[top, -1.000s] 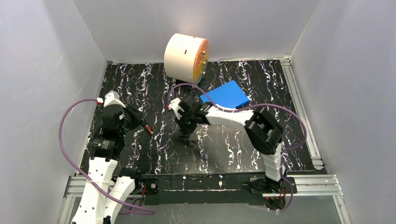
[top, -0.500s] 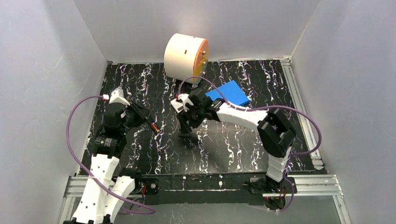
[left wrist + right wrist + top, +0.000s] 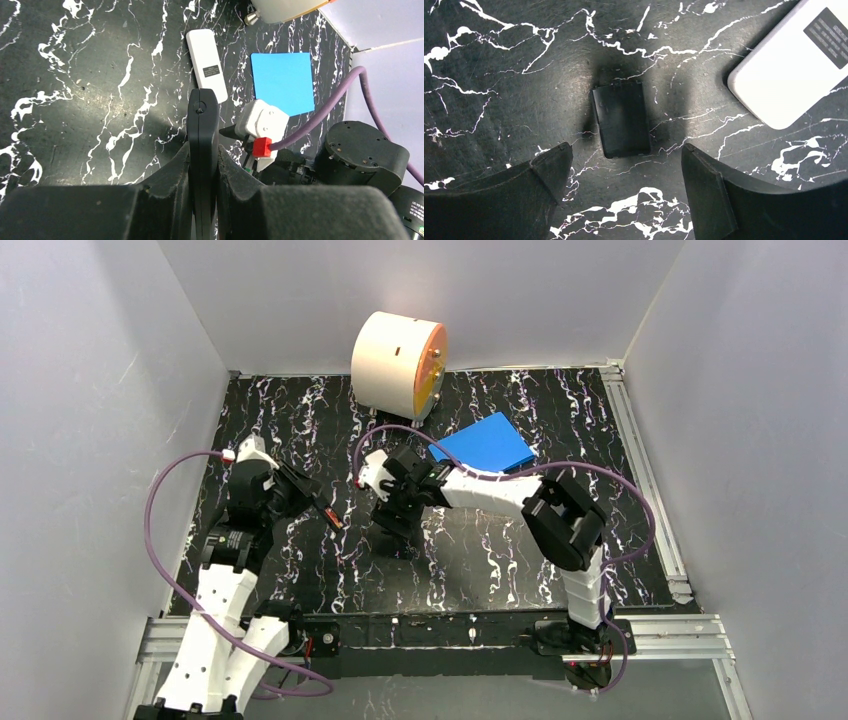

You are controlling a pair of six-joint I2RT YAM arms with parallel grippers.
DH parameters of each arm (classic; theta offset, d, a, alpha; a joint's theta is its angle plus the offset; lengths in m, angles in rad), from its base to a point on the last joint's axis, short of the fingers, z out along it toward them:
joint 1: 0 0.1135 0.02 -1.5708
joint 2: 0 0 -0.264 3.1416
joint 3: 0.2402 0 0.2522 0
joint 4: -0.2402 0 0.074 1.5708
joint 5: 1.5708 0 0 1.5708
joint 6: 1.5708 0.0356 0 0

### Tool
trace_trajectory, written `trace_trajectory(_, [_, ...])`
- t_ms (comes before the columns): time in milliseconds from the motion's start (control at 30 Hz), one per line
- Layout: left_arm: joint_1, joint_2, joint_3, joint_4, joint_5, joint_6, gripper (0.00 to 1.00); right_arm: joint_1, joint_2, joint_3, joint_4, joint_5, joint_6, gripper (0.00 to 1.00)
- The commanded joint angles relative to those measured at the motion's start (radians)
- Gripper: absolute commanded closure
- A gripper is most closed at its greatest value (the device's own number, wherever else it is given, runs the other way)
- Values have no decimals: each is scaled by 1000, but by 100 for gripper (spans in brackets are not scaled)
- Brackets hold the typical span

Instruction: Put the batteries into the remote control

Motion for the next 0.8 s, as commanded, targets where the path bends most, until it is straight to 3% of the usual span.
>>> trace_trajectory(0, [7, 11, -53, 74, 108, 1, 100, 24, 18, 23, -14, -3, -82, 14])
trace_trajectory(333, [8, 22, -49, 94, 124, 32, 100, 48, 90, 44, -44, 12, -87, 27])
trace_trajectory(567, [7, 28, -50, 121, 166, 43, 100, 44, 124, 103, -117, 81, -16, 60])
trace_trajectory(767, [7, 27, -86, 190, 241, 57, 100, 30, 28, 15, -14, 144, 104, 65])
